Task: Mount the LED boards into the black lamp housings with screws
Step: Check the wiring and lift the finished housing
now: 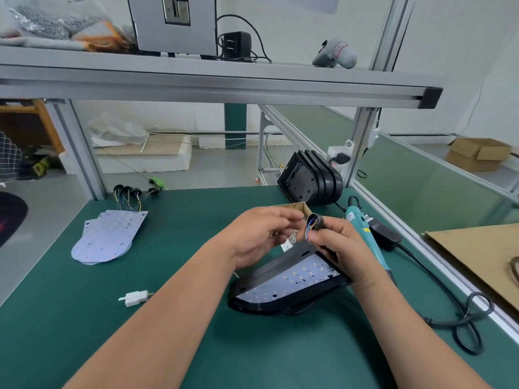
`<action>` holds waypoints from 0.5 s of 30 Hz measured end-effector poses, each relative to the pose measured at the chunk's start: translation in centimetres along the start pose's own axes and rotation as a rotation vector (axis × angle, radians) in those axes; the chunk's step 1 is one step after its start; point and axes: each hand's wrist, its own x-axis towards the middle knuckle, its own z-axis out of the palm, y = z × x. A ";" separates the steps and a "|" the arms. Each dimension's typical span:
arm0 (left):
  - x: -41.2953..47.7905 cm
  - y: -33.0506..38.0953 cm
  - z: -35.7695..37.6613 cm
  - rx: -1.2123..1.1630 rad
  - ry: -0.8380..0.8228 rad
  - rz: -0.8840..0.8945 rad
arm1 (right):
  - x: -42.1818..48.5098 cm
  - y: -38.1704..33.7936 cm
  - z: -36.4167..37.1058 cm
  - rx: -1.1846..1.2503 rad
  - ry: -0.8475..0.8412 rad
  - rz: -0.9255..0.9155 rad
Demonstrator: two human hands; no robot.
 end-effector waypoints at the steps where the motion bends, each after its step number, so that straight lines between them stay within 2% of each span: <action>1: 0.6 0.2 0.6 -0.005 -0.018 0.017 | 0.0 0.0 0.1 -0.010 0.010 -0.002; 6: 1.9 0.6 2.2 -0.143 -0.104 0.026 | 0.1 0.2 -0.4 -0.057 0.024 0.024; 9: 2.0 0.6 2.1 -0.178 -0.086 0.008 | 0.0 0.0 -0.2 -0.057 0.014 0.048; 15: 0.5 0.1 1.0 0.075 0.015 0.052 | 0.4 -0.6 0.5 -0.170 0.066 0.058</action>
